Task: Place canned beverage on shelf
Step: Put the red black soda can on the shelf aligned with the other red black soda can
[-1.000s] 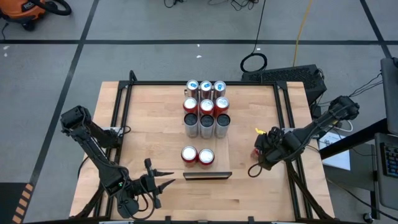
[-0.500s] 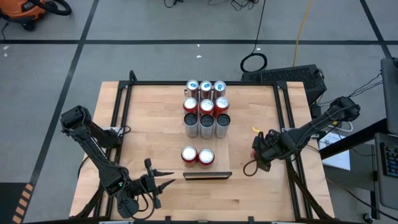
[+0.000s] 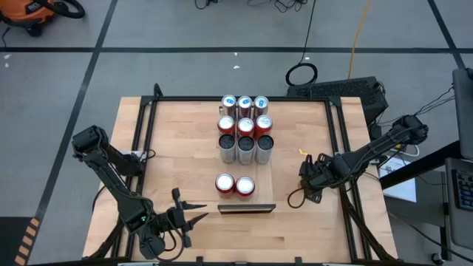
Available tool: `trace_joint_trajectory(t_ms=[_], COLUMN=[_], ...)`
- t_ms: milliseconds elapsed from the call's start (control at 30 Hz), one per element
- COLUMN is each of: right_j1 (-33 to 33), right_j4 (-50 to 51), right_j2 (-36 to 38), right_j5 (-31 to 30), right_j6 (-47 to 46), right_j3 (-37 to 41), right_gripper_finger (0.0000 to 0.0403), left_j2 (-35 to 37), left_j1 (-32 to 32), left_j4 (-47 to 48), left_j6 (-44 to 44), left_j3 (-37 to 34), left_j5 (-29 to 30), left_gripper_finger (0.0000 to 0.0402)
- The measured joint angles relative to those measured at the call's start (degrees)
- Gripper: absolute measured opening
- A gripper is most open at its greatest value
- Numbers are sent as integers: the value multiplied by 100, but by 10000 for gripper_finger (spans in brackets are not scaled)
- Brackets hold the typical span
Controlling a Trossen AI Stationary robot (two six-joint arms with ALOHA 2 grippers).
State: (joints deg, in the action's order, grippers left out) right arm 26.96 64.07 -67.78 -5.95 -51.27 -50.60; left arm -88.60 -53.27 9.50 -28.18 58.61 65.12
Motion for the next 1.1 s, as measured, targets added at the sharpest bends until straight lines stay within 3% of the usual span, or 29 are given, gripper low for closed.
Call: trace_joint_trajectory(t_ms=[467, 833, 1100], right_j1=[494, 983, 1005], right_j4=[-41, 76, 607], right_j2=[-9, -55, -460], right_j5=[483, 453, 267], right_j6=[276, 637, 1247], right_j3=[-1129, -2550, -3465], right_gripper_finger=[260, 260, 260], left_j2=[0, 0, -4], left_j1=[4, 349, 530], left_j4=[-222, -1420, -1593], left_j6=[20, 652, 668], left_j3=[-1, 0, 0], left_j5=[-22, -327, -514], left_gripper_finger=[114, 114, 183])
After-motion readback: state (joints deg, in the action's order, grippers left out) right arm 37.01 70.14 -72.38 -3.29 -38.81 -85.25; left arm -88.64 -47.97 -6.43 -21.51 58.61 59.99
